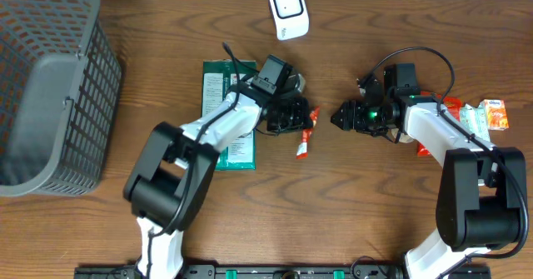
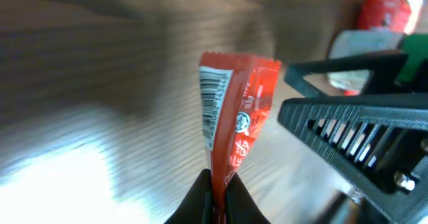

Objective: Scan the item barcode
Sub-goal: 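Lift the red tube with the left gripper toward the right gripper, then grasp the red tube with the right gripper and withdraw the left arm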

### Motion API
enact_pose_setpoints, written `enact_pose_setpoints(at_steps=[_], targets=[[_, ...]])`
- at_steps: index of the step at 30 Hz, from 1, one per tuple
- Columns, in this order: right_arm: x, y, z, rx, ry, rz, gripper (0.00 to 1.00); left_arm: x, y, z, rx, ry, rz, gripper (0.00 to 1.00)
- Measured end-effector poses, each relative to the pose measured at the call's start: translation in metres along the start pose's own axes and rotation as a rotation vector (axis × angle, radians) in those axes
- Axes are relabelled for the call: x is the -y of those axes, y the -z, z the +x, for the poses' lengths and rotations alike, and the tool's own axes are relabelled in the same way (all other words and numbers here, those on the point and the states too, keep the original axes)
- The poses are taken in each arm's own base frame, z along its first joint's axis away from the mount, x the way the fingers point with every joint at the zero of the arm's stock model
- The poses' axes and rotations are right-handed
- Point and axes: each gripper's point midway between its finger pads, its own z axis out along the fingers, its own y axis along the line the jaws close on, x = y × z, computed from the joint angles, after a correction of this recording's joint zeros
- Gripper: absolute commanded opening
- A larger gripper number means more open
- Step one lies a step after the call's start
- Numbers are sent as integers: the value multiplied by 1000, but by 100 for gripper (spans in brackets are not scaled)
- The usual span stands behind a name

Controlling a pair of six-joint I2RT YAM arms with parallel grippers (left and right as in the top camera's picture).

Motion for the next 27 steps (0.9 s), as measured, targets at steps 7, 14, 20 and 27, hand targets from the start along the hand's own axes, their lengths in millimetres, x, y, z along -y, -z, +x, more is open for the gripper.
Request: enact_pose_setpoints(at_steps=[7, 14, 20, 27], targets=[[0, 0, 0, 0, 0, 0, 63, -1, -34, 6, -82, -16, 147, 8], [0, 0, 0, 0, 1, 0, 63, -12, -39, 3, -66, -15, 111, 31], [0, 0, 0, 0, 0, 0, 63, -10, -37, -7, -30, -50, 103, 48], [0, 0, 0, 0, 1, 0, 63, -10, -29, -18, 12, -68, 89, 58]])
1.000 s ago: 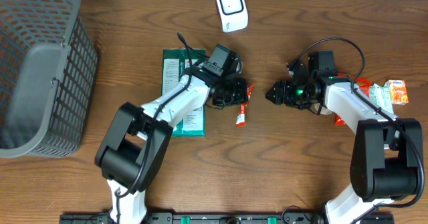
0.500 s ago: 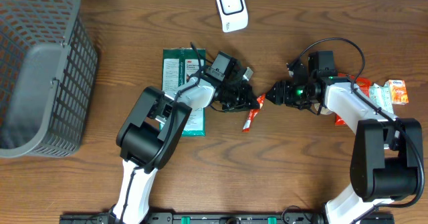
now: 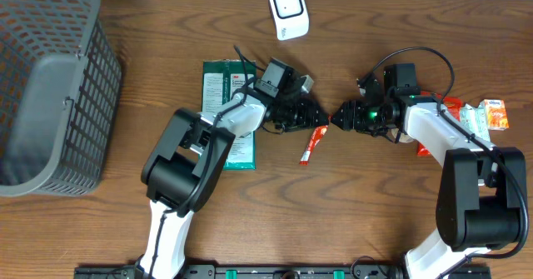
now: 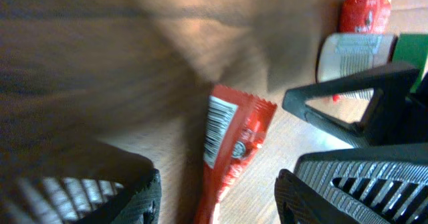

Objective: Scan the item barcode
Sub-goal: 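Grasp the red tube with the right gripper and withdraw the left arm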

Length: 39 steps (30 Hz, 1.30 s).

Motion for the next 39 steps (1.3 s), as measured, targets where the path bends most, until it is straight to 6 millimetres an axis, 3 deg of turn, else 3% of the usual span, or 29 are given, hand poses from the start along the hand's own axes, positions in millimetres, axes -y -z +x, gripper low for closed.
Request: enact_pose_setpoints(at_steps=[4, 8, 11, 16, 19, 24, 31, 39], targets=[[0, 0, 0, 0, -1, 0, 61, -7, 10, -11, 55, -18, -66, 58], [0, 0, 0, 0, -6, 0, 56, -5, 35, -21, 131, -35, -169, 58], [0, 0, 0, -1, -34, -1, 49, 10, 73, -29, 219, -62, -255, 58], [-12, -6, 6, -20, -58, 1, 41, 30, 157, -34, 388, -71, -419, 57], [-23, -16, 11, -25, -22, 37, 35, 21, 203, -26, 451, -36, -548, 57], [-46, -30, 15, -6, 42, 77, 30, -9, 250, -12, 484, 36, -721, 58], [-67, -43, 24, 17, 108, 141, 24, -39, 274, 2, 458, 115, -835, 65], [-80, -50, 24, 58, 165, 176, 19, -44, 279, 3, 458, 128, -855, 71]])
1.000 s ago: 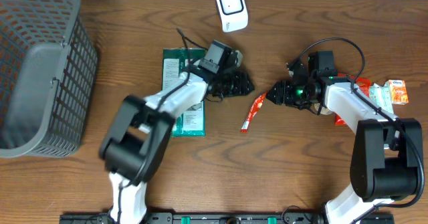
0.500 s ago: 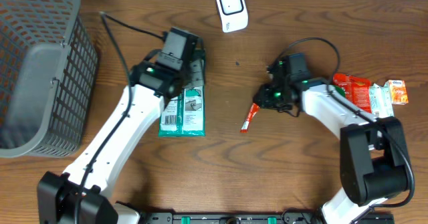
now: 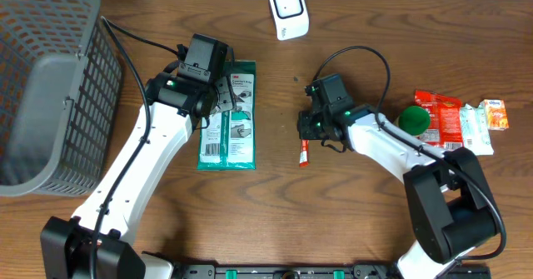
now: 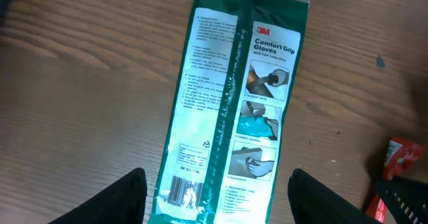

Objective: Scan the item barcode
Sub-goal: 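Grasp the red tube with the right gripper and withdraw the left arm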

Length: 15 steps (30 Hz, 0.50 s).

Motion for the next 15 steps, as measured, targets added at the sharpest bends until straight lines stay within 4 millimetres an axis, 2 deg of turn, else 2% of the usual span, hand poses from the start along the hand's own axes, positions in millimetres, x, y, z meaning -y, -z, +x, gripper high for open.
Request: enact_pose_setpoints(at_steps=[1, 3, 12, 14, 15], targets=[[1, 0, 0, 2, -2, 5, 19, 0, 0, 0, 0, 1, -1, 73], [4, 0, -2, 10, -4, 23, 27, 0, 0, 0, 0, 0, -2, 73], [8, 0, 3, -3, -11, 51, 24, -3, 0, -2, 9, 0, -19, 78], [5, -1, 5, -7, -7, 53, 24, -8, 0, -4, 23, -2, -44, 84], [2, -1, 7, -8, -3, 51, 24, -10, 0, -6, 32, -1, -59, 84]])
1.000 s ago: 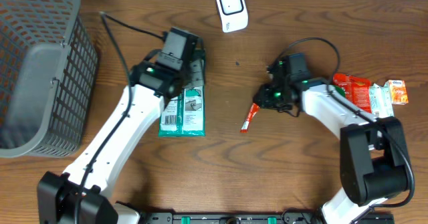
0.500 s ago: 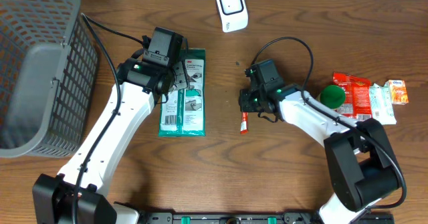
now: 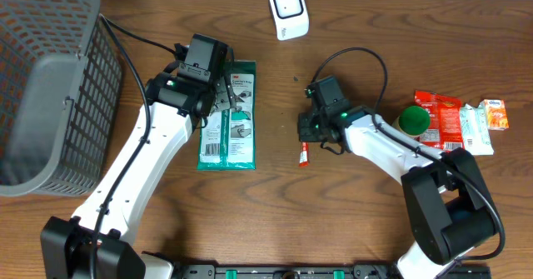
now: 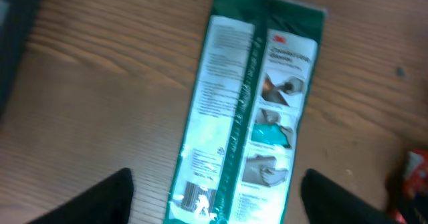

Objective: Scan the item barcode

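A white barcode scanner (image 3: 287, 11) stands at the table's far edge. The green glove packet (image 3: 227, 117) lies flat with its printed side up, and its barcode (image 4: 194, 198) shows at the near end. My left gripper (image 3: 220, 94) hovers open over the packet (image 4: 251, 117), with dark fingertips (image 4: 110, 197) either side of it. A small red sachet (image 3: 304, 152) lies on the wood to the right. My right gripper (image 3: 311, 133) is down at the sachet's far end, and its jaws are hidden under the wrist.
A grey mesh basket (image 3: 50, 79) fills the left side. At the right are a green ball (image 3: 414, 118), red packets (image 3: 441, 117), a white-green packet (image 3: 475, 131) and a small orange box (image 3: 495, 112). Cables loop above both arms.
The left wrist view is now blurred, with the green packet shifted slightly right in it, so the left gripper has moved a little. The right gripper is still at the sachet's far end.
My left gripper was first shut on the red sachet, beside the right gripper. Then it stood open with the sachet lying on the table between the two grippers. Later it was open over the green packet and the right gripper was at the sachet, as now.
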### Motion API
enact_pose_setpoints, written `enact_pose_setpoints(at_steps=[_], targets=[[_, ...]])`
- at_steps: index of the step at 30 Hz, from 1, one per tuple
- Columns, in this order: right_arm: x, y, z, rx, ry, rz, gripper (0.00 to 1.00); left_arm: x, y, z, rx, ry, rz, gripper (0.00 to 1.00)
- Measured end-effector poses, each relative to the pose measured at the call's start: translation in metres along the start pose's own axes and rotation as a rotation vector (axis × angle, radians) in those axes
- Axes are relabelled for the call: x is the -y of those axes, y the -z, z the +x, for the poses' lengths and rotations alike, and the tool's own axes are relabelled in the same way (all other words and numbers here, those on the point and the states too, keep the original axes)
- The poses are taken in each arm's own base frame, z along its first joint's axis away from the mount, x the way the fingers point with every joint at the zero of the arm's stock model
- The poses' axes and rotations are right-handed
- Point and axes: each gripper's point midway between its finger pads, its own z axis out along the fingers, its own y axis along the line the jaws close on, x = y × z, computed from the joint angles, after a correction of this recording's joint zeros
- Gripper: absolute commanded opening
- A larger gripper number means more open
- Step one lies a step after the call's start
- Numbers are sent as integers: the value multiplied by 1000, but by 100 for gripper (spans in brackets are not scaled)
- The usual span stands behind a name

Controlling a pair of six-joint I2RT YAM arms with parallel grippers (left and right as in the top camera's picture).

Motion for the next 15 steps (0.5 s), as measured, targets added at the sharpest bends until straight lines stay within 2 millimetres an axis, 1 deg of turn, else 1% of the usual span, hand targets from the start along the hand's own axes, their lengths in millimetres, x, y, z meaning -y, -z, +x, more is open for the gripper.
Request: enact_pose_setpoints(at_steps=[4, 9, 12, 15], targets=[[-6, -1, 5, -4, 20, 18, 24, -6, 0, -3, 18, 1, -34, 84], [-2, -1, 7, 6, 25, 64, 22, -8, 0, -4, 26, 1, -47, 84], [-2, -1, 8, 14, 28, 85, 13, -9, 0, -5, 29, 1, -52, 85], [-1, -1, 7, 23, 32, 105, 1, -10, 0, -5, 31, 1, -56, 85]])
